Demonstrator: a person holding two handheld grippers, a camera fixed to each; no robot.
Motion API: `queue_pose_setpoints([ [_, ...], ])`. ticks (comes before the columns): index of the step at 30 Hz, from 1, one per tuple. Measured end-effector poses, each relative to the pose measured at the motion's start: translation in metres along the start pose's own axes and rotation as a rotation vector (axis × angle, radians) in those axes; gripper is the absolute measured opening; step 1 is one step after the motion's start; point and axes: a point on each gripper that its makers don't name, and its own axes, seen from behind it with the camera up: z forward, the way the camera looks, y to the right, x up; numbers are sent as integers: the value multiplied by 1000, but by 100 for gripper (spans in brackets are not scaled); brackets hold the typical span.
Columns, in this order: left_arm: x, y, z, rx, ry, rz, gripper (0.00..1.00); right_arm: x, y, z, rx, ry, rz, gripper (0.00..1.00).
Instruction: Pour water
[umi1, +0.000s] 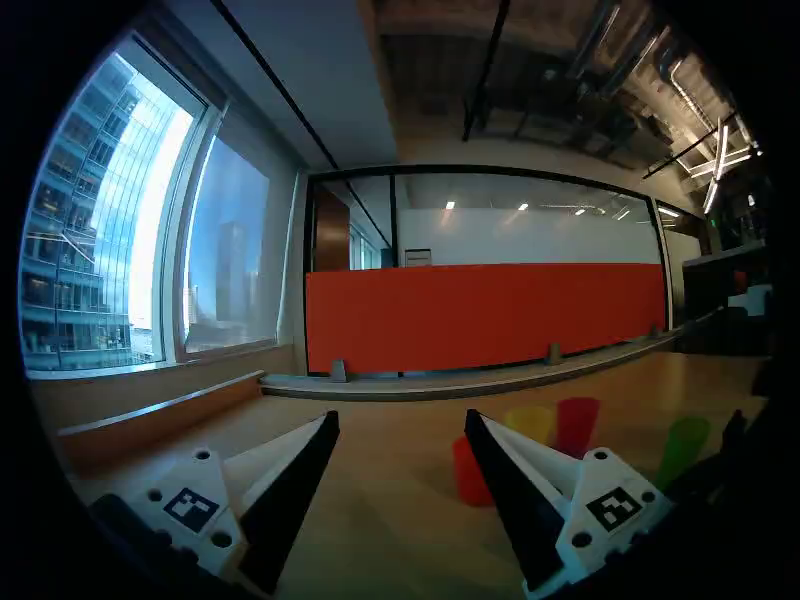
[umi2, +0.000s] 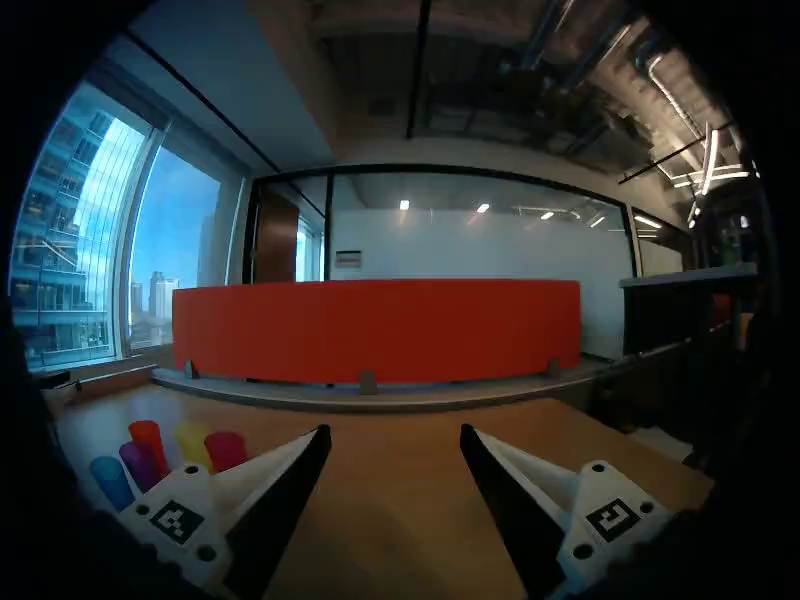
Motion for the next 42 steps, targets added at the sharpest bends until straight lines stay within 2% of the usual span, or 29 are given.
queue_pose_setpoints([
  [9,-8,3,3,-2,-5,-21,94,2,-3,-2,-6,-3,-13,100],
  [21,-14,17,7,-21,-9,-29,93,-1,1,-6,-19,-7,-19,100],
  [28,-18,22,5,-25,-15,-38,94,-2,2,-7,-20,-7,-16,100],
  [38,-20,36,-1,-44,-26,-37,94,-1,1,-6,-17,-6,-14,100],
  [42,-23,37,-3,-44,-34,-37,94,0,2,-6,-16,-3,-11,100],
])
